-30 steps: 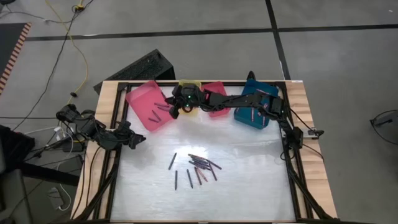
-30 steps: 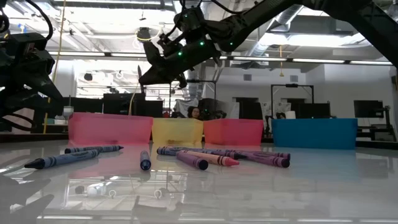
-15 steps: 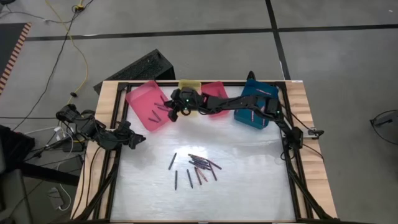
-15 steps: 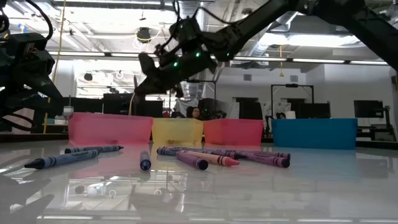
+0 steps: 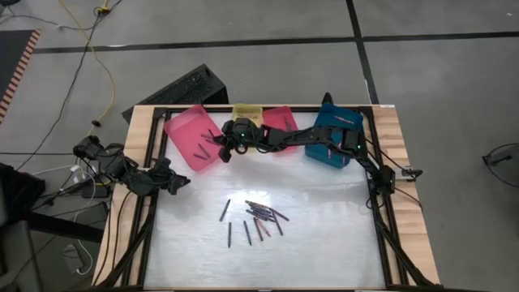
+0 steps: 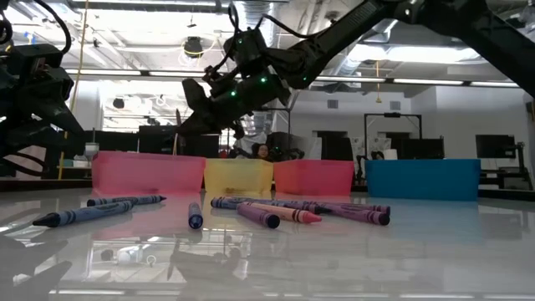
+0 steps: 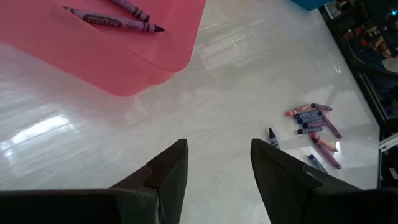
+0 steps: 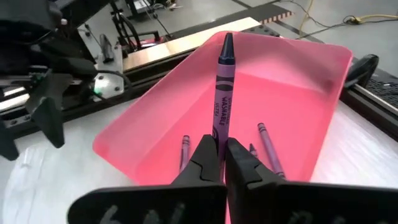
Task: Sort crayons
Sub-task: Put the violet crayon into the pink bin
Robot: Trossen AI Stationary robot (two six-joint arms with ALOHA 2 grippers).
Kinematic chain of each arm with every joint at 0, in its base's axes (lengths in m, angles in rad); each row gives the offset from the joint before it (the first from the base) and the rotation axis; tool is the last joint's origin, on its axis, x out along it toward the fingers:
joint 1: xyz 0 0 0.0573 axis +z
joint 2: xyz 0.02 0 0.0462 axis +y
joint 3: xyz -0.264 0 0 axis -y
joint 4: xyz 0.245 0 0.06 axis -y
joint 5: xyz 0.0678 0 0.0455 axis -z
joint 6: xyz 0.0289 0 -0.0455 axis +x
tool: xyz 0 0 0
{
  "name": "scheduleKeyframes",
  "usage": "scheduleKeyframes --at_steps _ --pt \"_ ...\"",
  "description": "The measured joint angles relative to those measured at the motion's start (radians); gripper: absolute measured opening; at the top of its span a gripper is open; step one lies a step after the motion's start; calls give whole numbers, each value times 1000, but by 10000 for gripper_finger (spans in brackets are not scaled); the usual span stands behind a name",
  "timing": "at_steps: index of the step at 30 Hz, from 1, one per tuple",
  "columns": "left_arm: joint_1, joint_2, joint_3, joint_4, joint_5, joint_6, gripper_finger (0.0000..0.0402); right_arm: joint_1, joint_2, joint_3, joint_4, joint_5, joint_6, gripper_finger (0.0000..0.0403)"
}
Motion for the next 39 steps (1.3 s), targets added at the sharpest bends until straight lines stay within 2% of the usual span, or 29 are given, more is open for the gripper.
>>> scheduleKeyframes --at_steps 39 --pt "0 0 0 0 1 0 165 -8 1 -38 -50 31 -7 5"
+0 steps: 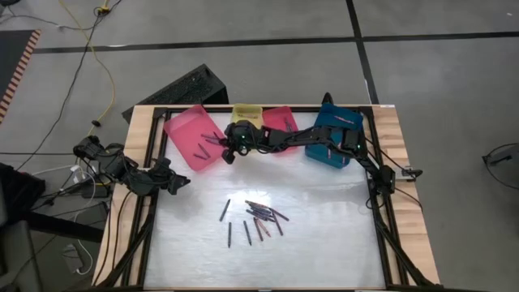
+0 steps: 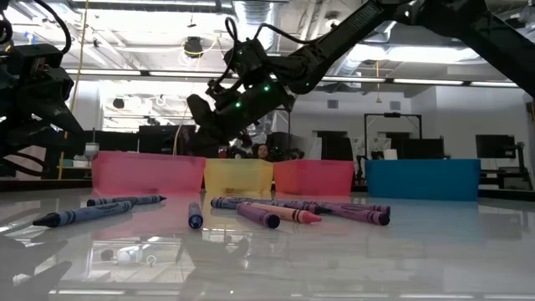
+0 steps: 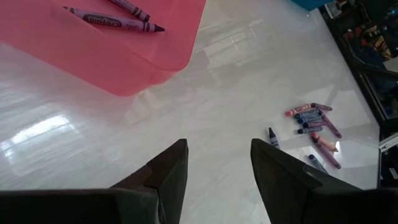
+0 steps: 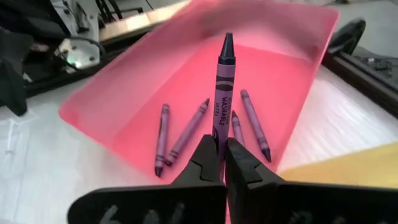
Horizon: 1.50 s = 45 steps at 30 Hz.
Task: Sort crayons
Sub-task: Put the violet crayon into the pink bin
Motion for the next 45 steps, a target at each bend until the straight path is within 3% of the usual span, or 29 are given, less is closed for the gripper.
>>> scheduleKeyframes --at_steps 5,14,21,25,30,38,45 --pt "0 0 0 0 0 0 165 -9 0 0 10 0 0 13" --pt "0 0 0 0 0 0 165 -12 0 0 11 0 1 72" --pt "0 0 0 0 0 0 165 -13 0 0 10 -1 6 78" --pt "0 0 0 0 0 0 165 -13 -32 30 -82 -36 32 78" --pt "0 0 0 0 0 0 165 -10 -111 109 -367 -116 37 78" --pt "0 0 0 0 0 0 165 42 -204 179 -967 -117 59 79" --pt "0 0 0 0 0 0 165 163 -209 176 -1426 -112 107 79"
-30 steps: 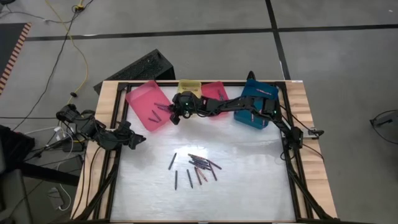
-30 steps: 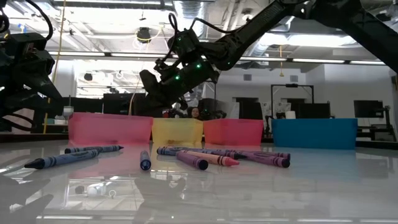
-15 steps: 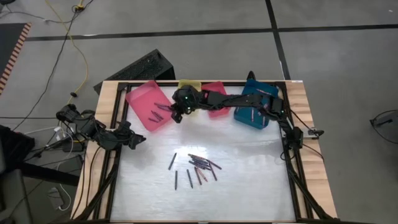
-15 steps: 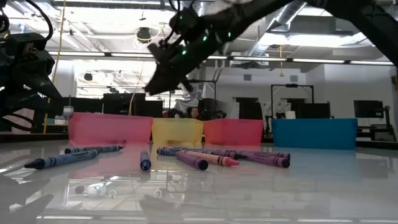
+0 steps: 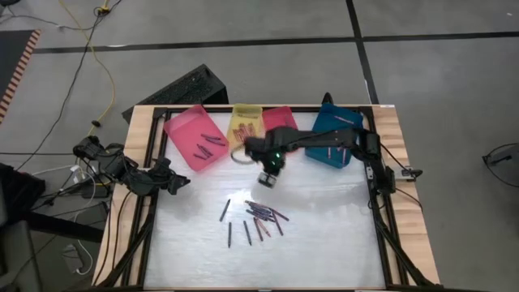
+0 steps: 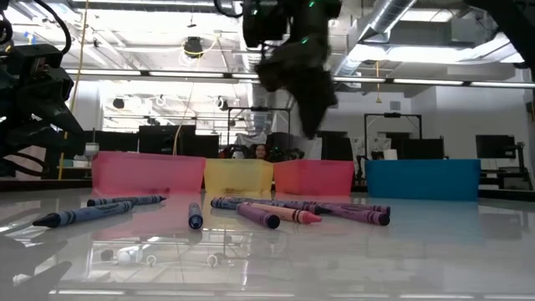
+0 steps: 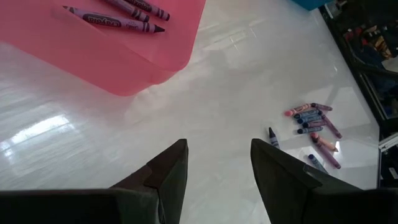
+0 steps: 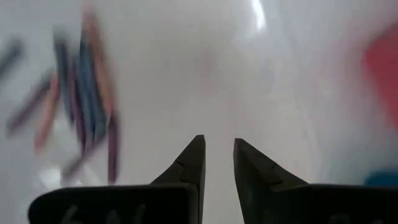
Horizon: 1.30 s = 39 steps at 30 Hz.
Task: Sort crayons
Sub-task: Put the violet crayon into the pink bin
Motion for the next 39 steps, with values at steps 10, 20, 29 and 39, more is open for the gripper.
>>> scheduleKeyframes --at_steps 10,20,29,39 --pt "0 0 0 0 0 0 165 275 4 -80 -148 126 107 79" --pt "0 0 0 0 0 0 165 327 -134 -376 173 165 208 79" --pt "0 0 0 0 0 0 165 365 -408 -892 851 164 382 79" --pt "0 0 0 0 0 0 165 398 -435 -1162 1483 232 227 79"
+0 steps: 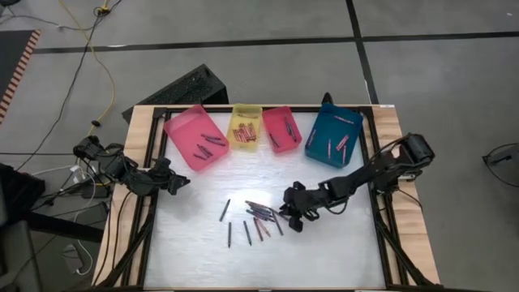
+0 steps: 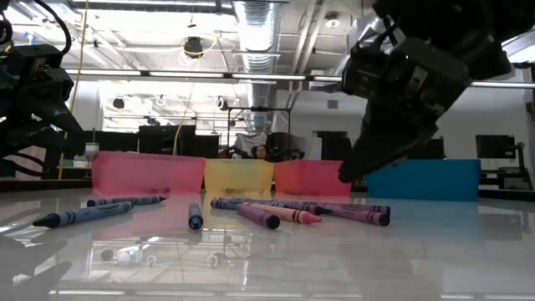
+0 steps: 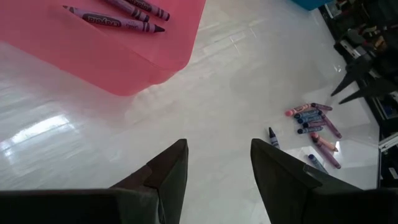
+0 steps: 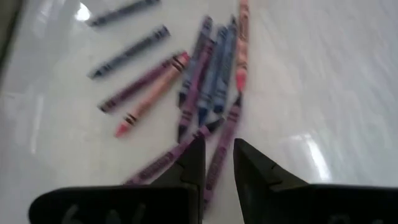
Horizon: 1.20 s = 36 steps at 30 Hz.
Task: Sort crayons
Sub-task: Put the violet crayon into the pink bin
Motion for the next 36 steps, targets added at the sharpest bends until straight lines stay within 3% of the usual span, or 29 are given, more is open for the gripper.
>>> scheduleKeyframes --at_steps 14,23,36 --pt "0 0 0 0 15 0 165 28 116 0 80 57 -6 75" --pt "0 0 0 0 18 0 165 34 96 0 66 92 7 75" --pt "0 0 0 0 18 0 165 109 63 48 20 229 87 75"
